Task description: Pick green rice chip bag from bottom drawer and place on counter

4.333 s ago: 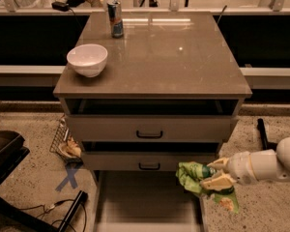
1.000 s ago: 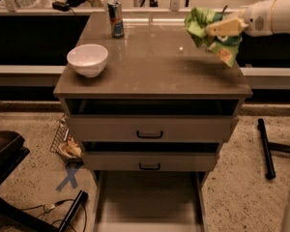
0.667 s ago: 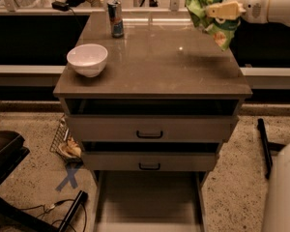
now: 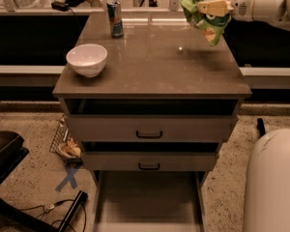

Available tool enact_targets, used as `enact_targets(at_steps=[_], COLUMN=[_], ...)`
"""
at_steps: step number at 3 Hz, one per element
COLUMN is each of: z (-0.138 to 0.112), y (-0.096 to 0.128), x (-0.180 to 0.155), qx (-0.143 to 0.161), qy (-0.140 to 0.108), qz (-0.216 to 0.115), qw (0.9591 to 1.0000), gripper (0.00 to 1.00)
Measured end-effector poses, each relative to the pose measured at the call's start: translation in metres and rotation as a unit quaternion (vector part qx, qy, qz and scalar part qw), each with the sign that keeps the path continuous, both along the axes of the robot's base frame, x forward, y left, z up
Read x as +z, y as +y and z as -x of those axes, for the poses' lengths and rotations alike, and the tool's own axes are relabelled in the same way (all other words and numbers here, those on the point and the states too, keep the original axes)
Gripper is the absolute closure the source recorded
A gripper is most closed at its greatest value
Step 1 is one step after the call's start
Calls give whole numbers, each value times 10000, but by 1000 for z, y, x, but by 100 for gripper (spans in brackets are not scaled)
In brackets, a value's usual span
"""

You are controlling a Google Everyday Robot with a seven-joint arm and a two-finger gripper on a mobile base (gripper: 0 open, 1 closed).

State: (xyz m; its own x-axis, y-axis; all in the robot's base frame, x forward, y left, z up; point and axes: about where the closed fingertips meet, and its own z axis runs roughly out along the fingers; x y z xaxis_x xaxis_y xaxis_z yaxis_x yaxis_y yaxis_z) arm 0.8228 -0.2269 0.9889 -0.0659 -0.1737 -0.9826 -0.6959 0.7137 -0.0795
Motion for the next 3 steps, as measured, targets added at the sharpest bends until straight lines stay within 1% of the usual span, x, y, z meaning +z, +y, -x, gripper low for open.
enact_targets(at_steps=[3], z=[-4], y=[12], x=[-6], qx=[77], qy=[37], qz=[-9], qw=[10000], gripper=[16])
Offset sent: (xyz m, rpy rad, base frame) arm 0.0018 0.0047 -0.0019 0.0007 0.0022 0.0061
